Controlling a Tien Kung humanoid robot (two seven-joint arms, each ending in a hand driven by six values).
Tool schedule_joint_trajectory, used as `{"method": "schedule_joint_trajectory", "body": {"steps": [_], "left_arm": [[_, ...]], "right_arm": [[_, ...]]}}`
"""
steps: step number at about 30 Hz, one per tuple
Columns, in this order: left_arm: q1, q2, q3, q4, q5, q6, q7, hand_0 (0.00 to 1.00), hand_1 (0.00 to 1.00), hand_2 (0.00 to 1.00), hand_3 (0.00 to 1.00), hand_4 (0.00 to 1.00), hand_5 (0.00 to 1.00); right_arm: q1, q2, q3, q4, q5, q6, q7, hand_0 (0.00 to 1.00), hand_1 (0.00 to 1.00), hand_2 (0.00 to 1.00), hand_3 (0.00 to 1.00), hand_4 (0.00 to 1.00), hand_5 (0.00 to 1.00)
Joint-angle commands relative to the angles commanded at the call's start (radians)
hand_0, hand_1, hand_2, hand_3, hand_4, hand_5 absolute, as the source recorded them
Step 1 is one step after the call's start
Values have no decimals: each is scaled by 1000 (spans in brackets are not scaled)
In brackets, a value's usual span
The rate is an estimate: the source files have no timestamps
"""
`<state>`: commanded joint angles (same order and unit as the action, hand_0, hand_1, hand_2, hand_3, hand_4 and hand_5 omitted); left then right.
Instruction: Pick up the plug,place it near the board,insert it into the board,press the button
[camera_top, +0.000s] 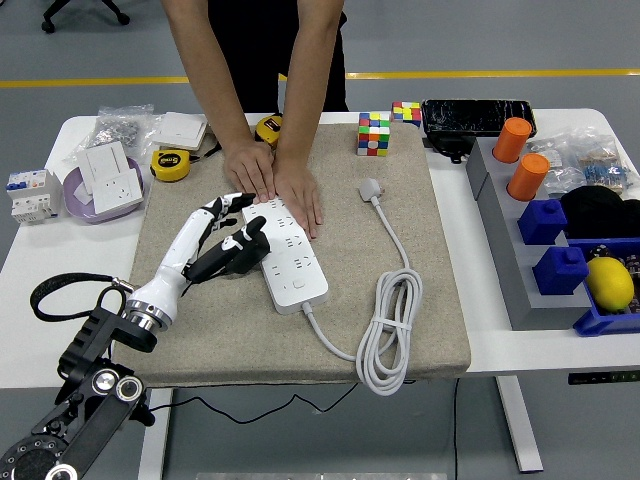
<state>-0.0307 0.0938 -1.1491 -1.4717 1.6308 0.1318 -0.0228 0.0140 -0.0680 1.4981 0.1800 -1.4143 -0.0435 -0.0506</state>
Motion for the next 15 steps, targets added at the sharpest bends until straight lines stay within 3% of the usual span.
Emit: {"method": "schedule_joint_trajectory", "body": {"steps": [7, 15], "left_arm": [[-3, -7, 31, 74, 41, -11, 2, 921, 958, 911, 876, 998, 998], [-18, -9, 33, 90, 94, -11, 2, 924, 959, 909, 874, 998, 998]], "right_arm": [[5, 0, -11, 0, 11, -1, 4, 808, 713, 718, 760, 998, 990], [0, -2, 3, 0, -3, -1, -2, 808, 712, 716, 760, 998, 992]]}}
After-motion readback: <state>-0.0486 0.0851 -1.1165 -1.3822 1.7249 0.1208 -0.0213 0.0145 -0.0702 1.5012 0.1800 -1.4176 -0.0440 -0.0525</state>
